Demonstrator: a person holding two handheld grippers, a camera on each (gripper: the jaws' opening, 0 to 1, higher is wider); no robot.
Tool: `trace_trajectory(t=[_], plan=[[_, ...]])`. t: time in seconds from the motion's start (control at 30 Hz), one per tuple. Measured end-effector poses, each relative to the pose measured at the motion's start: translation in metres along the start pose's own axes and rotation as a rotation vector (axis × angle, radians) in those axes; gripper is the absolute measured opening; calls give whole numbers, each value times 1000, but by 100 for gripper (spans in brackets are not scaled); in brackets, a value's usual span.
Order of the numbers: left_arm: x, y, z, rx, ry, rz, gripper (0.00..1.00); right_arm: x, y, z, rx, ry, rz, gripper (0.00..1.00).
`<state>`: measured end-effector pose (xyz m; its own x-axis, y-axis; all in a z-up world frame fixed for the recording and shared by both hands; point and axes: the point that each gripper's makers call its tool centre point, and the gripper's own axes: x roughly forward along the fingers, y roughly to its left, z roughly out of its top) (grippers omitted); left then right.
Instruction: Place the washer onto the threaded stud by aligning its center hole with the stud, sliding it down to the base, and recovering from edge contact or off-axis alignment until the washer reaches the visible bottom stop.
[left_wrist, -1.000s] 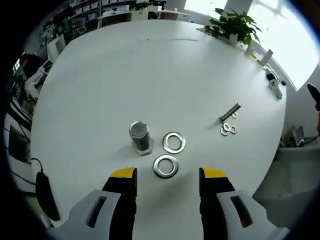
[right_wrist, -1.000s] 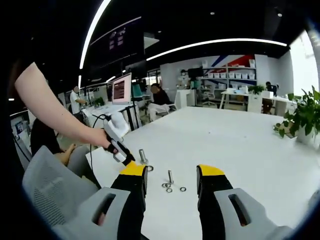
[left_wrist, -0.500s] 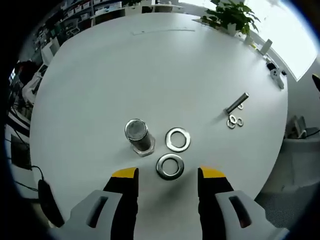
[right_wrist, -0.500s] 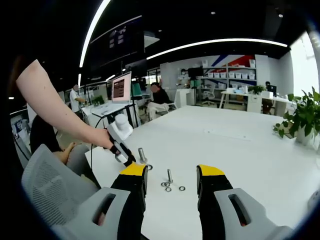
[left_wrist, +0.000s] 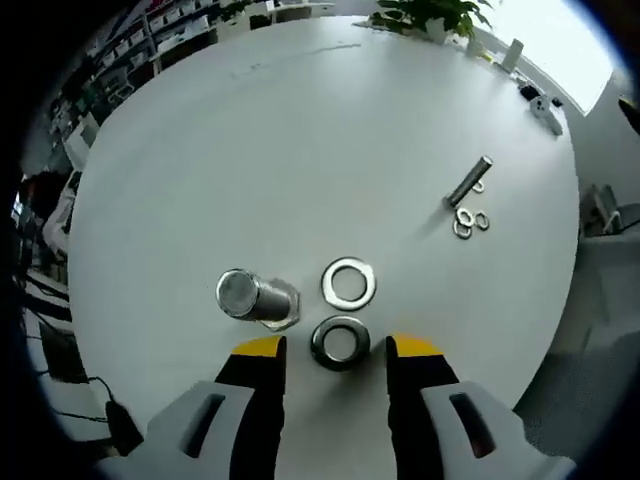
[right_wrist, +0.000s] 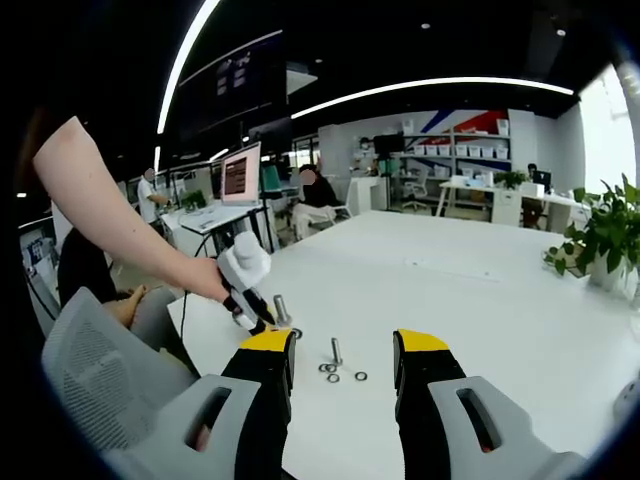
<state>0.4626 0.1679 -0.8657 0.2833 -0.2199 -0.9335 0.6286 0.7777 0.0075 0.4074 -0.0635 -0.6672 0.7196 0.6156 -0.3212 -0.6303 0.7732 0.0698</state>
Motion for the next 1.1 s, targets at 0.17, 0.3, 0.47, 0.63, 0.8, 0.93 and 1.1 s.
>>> trace_trajectory(t=[0.17, 0.3, 0.47, 0.63, 0.8, 0.93, 1.1], plan=[[-1, -3, -2, 34, 53, -15, 36, 0, -1, 0, 0, -2, -3, 41], [-2, -9, -3, 72, 94, -29, 40, 0, -1, 1, 2, -4, -2, 41], [-1, -14, -2, 99, 114, -33, 33, 0, -1, 0, 4, -3, -3, 41], [0, -17, -3, 109, 114, -35, 28, 0, -1, -1, 3, -1, -1, 41], [-1, -20, -3, 114, 114, -34, 25, 0, 1, -1, 2, 0, 3, 41], [-1, -23, -3, 81, 110, -49, 30, 0, 1, -1, 1, 1, 5, 41], [-2, -28, -4, 80, 116, -35, 34, 0, 0, 0, 4, -3, 3, 41]])
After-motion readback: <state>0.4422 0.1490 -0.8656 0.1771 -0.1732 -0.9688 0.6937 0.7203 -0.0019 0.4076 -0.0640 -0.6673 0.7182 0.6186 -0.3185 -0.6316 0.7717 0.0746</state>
